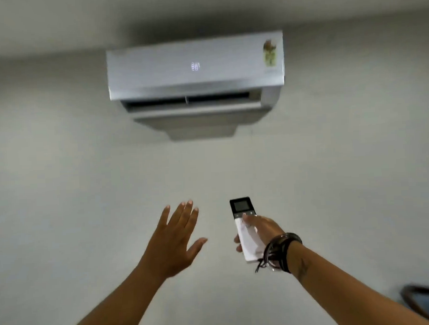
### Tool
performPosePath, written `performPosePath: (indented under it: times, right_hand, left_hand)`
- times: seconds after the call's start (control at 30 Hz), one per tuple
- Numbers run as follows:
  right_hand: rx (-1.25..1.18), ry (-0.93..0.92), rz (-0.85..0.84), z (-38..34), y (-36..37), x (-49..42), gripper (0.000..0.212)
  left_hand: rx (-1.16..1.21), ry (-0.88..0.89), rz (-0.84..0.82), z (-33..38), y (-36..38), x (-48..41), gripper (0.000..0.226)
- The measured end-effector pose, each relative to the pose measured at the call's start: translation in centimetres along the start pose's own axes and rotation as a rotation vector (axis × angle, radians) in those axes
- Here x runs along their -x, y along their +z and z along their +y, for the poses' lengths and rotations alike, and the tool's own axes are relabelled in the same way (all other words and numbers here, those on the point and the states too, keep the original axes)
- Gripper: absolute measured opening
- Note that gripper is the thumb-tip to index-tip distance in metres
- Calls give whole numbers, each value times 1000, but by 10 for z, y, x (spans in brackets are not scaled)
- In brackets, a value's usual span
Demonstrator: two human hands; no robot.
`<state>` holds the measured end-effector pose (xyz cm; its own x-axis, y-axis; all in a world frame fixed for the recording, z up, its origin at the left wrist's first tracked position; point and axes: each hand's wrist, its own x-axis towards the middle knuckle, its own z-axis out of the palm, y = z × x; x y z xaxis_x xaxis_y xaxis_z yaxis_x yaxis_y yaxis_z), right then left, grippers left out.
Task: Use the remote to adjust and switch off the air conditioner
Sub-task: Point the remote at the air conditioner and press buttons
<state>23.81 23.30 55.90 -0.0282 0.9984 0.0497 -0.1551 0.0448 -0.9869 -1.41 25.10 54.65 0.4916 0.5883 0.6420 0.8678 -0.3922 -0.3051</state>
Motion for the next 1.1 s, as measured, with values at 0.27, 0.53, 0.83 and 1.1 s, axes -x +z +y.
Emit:
performPosePath:
  times: [0.27,0.53,0.83,1.1]
  right_hand:
    - [94,-147,-87,-175,58,5,18]
    - [110,-227,-66,-249,66,15,15]
    - [207,-249,-71,-264,77,31,14]
    - [227,-212,-120,-265,89,37,19]
  left_hand:
    - [-19,-60,237,-46,-122,-105,83]
    - [-66,-131,268,-52,-164,-130,73]
    - [-56,-136,281,-51,-190,-136,75]
    - [-84,-143,272,-55,-212,-136,81]
